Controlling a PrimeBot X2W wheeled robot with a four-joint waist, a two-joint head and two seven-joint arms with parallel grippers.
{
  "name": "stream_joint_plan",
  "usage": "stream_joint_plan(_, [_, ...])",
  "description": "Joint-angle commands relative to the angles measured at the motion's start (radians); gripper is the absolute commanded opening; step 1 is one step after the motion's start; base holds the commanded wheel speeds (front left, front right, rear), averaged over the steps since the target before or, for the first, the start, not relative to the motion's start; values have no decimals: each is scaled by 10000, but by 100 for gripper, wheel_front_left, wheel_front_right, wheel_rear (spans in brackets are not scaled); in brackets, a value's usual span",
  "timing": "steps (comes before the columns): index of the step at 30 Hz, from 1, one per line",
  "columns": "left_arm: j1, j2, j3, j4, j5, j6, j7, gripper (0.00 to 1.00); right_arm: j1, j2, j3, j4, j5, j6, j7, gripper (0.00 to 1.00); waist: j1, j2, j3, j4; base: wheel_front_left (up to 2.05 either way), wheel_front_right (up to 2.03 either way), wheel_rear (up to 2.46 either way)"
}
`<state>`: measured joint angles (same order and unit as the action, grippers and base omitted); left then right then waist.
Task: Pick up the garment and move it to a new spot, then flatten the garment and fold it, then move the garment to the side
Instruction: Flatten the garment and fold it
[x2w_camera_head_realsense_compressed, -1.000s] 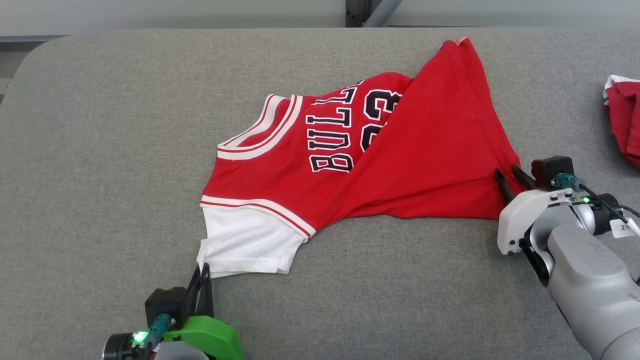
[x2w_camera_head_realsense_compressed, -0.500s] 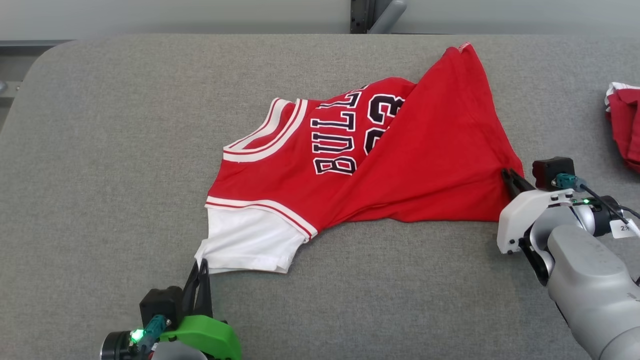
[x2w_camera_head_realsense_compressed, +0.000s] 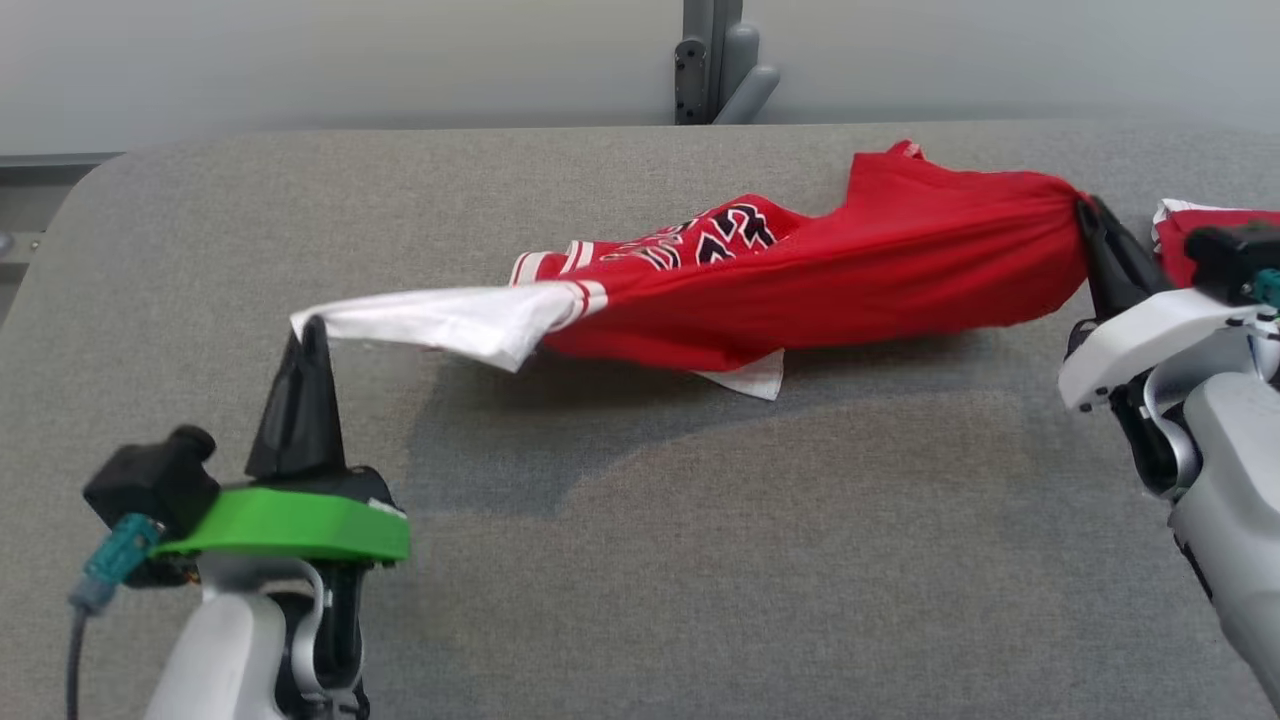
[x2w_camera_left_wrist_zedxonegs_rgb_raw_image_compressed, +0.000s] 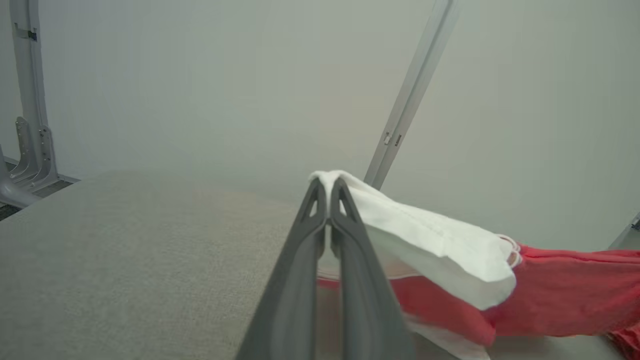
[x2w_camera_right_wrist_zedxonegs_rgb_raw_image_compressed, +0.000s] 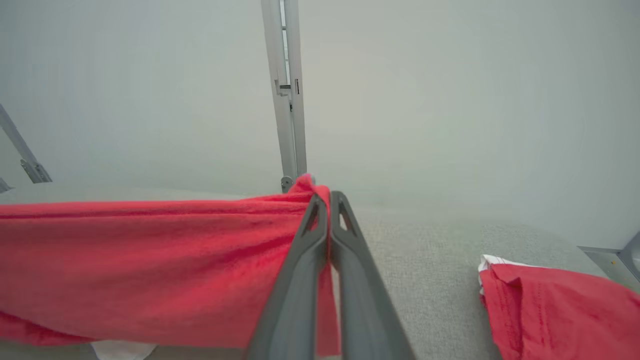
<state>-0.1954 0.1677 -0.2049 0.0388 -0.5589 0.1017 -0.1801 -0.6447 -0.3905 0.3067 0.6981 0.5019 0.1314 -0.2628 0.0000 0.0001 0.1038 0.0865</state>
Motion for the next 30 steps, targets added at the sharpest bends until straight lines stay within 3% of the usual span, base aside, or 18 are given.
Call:
stream_joint_plan(1, [-354,171,132,-173,-123,-94,168,0,36,-201,-58,-354,188,-15,42,0,0,-1,-268,-211,0,0,0])
stream_joint_plan(6, [-1847,727,457,-939,-517,-381,1121,0,-431,-786,-334,-1996,611,-15,681,0,0,-1,-557,-448,0,0,0])
stream_joint_plan(18, [-5505,2150,513,-1989,131,-587,2793,0,-2360,-1823,-903,-4770,684,-15,3017,0,0,-1,-259,-824,0,0,0])
stream_joint_plan(24, [-7236,2480,411,-1822,231,-836,3385,0,-3211,-2076,-1201,-5319,811,-15,3813,0,0,-1,153,-843,0,0,0])
stream_joint_plan(30, [-8835,2483,-143,-484,26,-1193,4557,0,-4137,-1656,-1036,-4740,829,-15,4505,0,0,-1,952,-884,0,0,0])
